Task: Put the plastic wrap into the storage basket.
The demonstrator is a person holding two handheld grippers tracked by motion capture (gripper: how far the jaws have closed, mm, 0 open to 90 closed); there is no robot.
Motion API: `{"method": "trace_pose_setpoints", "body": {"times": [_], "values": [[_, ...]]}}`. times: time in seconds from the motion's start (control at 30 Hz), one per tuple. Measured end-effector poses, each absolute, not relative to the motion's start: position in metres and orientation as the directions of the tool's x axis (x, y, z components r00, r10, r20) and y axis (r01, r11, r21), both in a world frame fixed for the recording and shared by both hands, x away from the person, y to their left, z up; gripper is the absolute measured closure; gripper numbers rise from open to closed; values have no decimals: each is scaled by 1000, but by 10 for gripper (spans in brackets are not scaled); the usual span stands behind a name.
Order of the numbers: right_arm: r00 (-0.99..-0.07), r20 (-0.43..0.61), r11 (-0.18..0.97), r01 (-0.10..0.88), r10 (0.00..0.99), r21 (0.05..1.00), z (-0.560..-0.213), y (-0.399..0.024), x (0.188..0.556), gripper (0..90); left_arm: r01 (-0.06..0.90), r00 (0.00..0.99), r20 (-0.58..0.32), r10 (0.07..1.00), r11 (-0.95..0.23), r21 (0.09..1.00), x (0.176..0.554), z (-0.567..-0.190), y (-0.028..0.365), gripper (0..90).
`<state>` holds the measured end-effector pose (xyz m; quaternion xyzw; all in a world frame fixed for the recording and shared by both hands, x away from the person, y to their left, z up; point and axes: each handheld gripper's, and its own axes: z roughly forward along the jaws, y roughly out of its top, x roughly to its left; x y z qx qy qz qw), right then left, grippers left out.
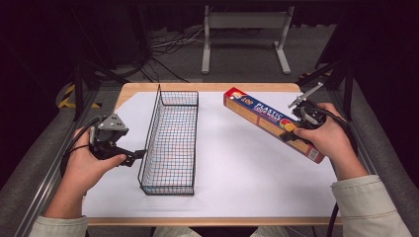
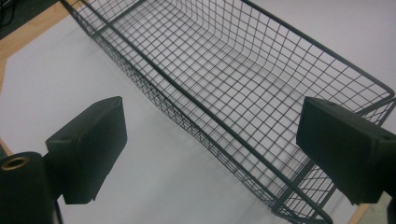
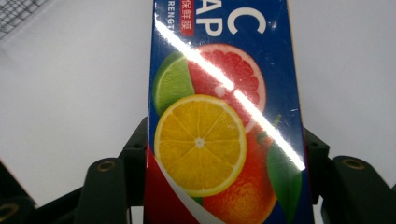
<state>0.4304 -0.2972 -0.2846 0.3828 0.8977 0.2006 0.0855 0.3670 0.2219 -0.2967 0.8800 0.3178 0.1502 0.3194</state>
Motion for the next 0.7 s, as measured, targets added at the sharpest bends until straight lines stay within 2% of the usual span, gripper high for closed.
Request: {"method": "trace_pose_setpoints", "body": {"times": [0.4,0.7], "values": [[-815,-26,744,515,579,425,-252,-278,416,406,383,819,91,567,-658,648,364,-276,200,98],[-879,-20,802,425,476,420,-244,-262,407,406,332,853,118,509,-702,630,354,-267,180,100]]}}
